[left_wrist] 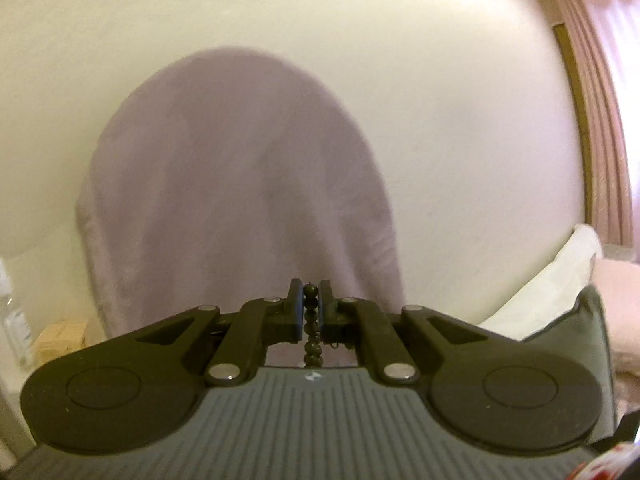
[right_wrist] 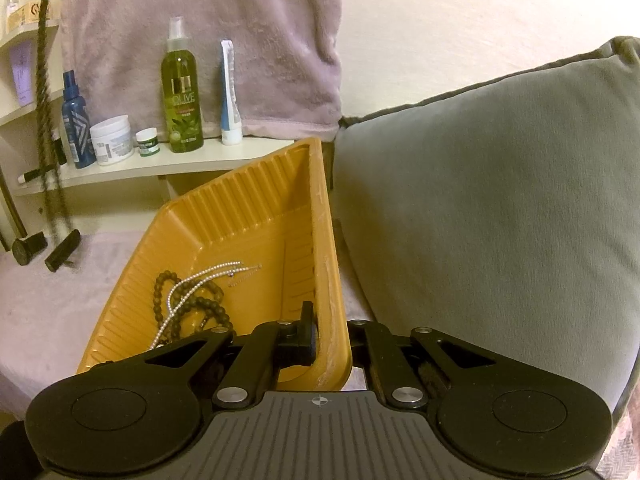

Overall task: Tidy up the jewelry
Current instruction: 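Lift the long beaded strand high and swing it over the orange tray, then lower the strand into the orange tray and open the left gripper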

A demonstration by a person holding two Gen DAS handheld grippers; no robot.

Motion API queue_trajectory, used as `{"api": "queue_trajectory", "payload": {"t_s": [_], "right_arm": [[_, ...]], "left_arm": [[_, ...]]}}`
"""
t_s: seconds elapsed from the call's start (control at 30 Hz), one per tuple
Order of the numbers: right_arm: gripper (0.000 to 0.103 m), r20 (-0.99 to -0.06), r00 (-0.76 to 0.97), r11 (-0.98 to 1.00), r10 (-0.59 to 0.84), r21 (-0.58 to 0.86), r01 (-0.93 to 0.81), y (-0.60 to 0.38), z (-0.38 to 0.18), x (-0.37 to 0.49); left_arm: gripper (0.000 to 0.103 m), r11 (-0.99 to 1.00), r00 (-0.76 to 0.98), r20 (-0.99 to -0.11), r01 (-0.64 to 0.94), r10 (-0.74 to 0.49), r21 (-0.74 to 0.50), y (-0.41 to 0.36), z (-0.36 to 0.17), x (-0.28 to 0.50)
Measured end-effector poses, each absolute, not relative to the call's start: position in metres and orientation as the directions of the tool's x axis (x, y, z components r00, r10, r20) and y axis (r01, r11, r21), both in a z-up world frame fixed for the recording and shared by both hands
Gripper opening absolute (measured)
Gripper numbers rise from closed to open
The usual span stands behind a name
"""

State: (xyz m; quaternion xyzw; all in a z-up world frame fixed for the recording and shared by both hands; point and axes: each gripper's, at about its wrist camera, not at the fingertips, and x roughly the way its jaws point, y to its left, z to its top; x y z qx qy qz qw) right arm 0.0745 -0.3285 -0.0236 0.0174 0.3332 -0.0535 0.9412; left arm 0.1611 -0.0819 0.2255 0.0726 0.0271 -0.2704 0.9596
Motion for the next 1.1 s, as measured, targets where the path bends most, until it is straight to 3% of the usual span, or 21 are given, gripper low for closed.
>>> {"api": "queue_trajectory", "payload": {"t_s": [0.2, 0.37, 0.73, 1.1], "right_arm": [[0.005, -0.63, 0.771, 0.993, -0.088, 0.006, 0.118, -0.331, -0.025, 0.075], [0.005, -0.632, 0.771, 0.992, -0.084, 0.018, 0.123, -0.334, -0.026, 0.075], [0.004, -0.638, 0.766, 0.991, -0.076, 0.037, 0.129, -0.34, -0.032, 0.075], [0.004, -0.64, 0.765, 0.99, -0.072, 0.045, 0.131, -0.341, -0.033, 0.074]], "left_arm": [[0.006, 0.807, 0.816, -0.055, 0.577, -0.575, 0.123, -0.106, 0.245, 0.156], [0.006, 0.767, 0.776, -0.085, 0.63, -0.625, 0.119, -0.133, 0.236, 0.158], [0.006, 0.688, 0.684, -0.293, 0.718, -0.668, 0.107, -0.185, 0.161, 0.17], [0.006, 0.673, 0.609, -0.48, 0.738, -0.631, 0.05, -0.202, 0.078, 0.179]]}}
